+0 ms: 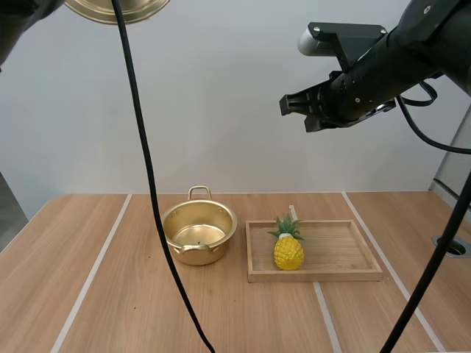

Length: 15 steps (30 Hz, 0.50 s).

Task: Open the pot, put the pineapple inside, and close it

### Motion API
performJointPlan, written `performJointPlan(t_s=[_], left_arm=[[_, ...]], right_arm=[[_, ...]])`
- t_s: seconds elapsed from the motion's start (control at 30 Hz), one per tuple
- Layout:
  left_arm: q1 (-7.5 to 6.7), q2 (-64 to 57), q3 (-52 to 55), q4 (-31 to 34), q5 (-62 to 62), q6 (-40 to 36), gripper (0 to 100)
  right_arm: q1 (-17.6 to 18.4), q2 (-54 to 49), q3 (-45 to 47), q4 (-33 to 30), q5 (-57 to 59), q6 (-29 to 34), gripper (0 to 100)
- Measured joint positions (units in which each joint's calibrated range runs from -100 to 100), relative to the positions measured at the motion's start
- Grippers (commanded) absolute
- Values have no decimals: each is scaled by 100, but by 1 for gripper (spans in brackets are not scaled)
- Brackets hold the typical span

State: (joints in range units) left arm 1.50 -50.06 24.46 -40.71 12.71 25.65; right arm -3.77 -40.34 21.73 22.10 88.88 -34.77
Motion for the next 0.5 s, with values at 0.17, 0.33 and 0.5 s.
performJointPlan(t_s=[0.17, 0.33, 0.5], left_arm=[[0, 0, 0, 0, 0, 0, 0], [0, 0, 0, 113, 0, 0, 0], [0, 0, 0, 169, 0, 0, 0]], right_arm=[[0, 0, 0, 9, 216, -46, 0], [0, 0, 0, 9, 510, -55, 0], [0, 0, 0, 9, 847, -145, 93]])
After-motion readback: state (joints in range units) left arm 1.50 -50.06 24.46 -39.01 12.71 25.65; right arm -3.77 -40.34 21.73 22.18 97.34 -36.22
